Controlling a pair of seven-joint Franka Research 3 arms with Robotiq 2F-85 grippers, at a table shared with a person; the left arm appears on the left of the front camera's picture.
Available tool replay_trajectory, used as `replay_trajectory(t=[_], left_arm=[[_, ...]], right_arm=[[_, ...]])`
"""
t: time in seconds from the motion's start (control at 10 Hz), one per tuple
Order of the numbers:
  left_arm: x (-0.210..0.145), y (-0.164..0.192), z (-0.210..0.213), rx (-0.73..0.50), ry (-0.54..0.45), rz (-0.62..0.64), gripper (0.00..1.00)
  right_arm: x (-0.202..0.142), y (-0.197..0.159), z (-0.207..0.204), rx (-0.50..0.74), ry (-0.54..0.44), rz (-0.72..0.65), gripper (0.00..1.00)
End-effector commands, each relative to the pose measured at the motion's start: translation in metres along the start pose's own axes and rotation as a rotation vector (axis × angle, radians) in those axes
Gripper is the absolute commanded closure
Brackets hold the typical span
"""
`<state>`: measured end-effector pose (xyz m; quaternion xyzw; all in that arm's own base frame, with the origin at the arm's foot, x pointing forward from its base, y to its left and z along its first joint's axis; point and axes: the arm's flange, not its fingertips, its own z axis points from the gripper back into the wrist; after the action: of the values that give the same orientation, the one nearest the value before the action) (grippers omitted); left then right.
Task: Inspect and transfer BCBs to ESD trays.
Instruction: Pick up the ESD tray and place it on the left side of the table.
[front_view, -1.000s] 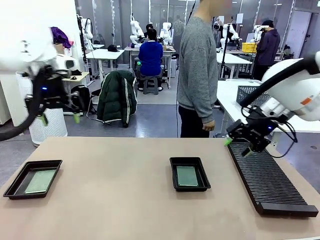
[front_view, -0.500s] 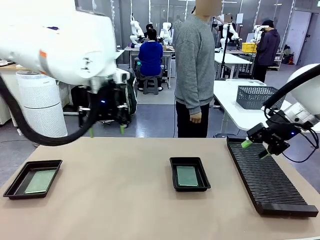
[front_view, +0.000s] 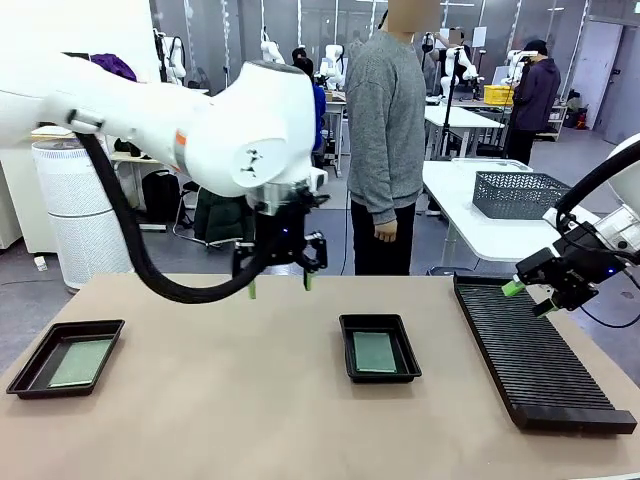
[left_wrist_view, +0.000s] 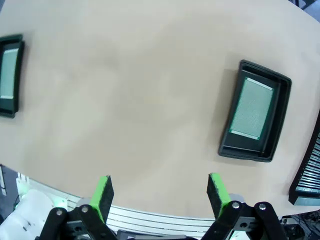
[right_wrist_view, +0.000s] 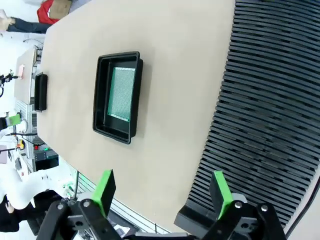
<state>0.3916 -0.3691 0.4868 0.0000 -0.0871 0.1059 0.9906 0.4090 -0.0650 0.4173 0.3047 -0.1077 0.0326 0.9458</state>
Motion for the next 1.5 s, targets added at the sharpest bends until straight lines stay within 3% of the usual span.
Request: replay_trajectory(t=[0.0,0.1,0.7,1.4], left_arm=[[0.009,-0.034,-0.011,-0.021,-0.042,-0.068,0.00],[0.010,-0.049,-0.018,-0.035,-0.038,-0.095,0.00],[0.023,-0.110,-0.067,-0.026,0.017,-0.308,0.00],[0.026,-0.120,-0.133,-0.004,0.080,-0.360,0.00]], right_arm=[[0.005,-0.009,0.004,0.048,0.008,0.042,0.00],[0.000,0.000,0.000,0.000,0.000,0.000,0.00],[0.000,0.000,0.000,0.000,0.000,0.000,0.00],[0.000,0.000,0.000,0.000,0.000,0.000,0.00]])
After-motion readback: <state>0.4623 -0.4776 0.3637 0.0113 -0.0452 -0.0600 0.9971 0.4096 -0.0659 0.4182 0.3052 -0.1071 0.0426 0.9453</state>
